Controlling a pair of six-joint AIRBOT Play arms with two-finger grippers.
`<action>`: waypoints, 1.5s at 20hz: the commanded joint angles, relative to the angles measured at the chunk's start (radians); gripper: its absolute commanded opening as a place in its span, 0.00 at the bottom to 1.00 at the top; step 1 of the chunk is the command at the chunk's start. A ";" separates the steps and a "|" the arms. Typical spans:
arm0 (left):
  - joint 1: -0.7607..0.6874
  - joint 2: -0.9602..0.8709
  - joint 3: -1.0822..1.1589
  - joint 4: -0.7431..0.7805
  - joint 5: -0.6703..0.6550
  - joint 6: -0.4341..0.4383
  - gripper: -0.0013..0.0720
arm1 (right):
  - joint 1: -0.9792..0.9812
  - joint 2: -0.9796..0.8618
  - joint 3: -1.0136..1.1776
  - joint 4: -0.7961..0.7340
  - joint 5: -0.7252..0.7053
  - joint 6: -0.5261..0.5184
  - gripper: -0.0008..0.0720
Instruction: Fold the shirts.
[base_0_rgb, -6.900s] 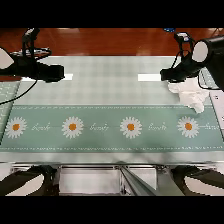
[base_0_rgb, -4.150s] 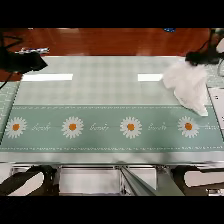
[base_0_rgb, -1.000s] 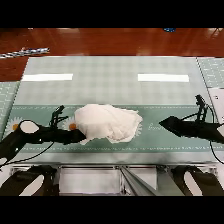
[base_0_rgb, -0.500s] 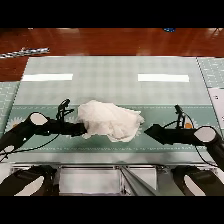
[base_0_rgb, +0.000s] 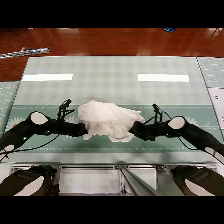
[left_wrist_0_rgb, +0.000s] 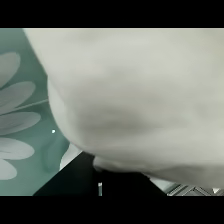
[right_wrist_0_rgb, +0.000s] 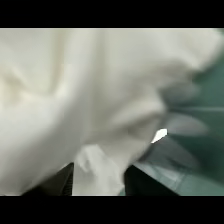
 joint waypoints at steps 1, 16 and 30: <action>0.000 0.000 0.001 0.000 -0.003 0.000 0.04 | 0.098 -0.144 0.109 0.031 -0.054 -0.014 0.42; 0.378 0.087 1.062 -0.042 -0.264 -0.048 0.04 | -0.341 0.106 1.138 -0.323 0.524 -0.027 0.05; 0.555 0.402 1.556 -0.029 -0.435 -0.099 0.04 | -0.397 0.529 1.526 -0.801 0.921 -0.044 0.05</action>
